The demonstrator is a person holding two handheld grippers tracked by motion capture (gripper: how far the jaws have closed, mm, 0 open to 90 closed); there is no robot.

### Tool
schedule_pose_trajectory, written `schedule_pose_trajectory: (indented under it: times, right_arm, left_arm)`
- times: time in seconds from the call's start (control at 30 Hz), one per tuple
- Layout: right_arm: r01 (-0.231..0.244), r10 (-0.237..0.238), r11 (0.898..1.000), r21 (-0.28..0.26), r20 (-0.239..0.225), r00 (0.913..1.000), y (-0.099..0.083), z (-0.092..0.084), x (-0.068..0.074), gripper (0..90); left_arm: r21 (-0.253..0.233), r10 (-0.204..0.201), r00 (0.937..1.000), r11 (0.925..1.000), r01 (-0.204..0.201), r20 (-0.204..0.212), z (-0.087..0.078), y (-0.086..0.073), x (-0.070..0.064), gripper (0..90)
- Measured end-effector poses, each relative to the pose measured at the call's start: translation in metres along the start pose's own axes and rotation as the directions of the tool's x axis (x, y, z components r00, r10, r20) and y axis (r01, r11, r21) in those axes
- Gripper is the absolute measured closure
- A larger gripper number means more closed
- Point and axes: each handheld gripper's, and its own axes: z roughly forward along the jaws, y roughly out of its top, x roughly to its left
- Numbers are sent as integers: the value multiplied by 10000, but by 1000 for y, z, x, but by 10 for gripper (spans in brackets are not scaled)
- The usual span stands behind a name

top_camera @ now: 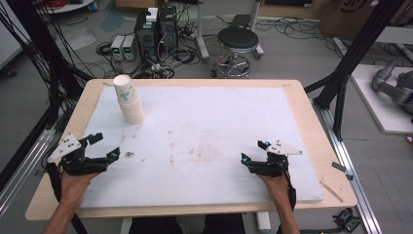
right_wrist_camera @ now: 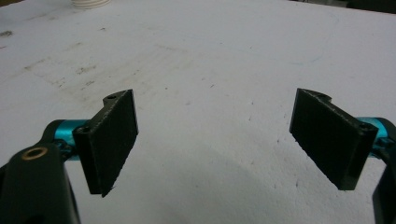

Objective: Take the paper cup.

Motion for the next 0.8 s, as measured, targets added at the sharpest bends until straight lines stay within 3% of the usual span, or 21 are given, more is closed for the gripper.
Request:
schedule_pose_trajectory:
  times: [0.33,0.5,0.8]
  right_arm:
    - [-1,1,10000,17,-6,10000,0,0,0,154]
    - [-52,52,10000,19,-52,10000,0,0,-1,154]
    - [-101,103,9999,119,-111,9999,0,1,-1,154]
  left_arm:
    - [-71,614,9964,9981,-611,589,5,53,20,82]
    - [-254,717,9958,9972,-703,574,4,76,33,82]
    - [186,840,9917,9961,-862,971,16,114,57,82]
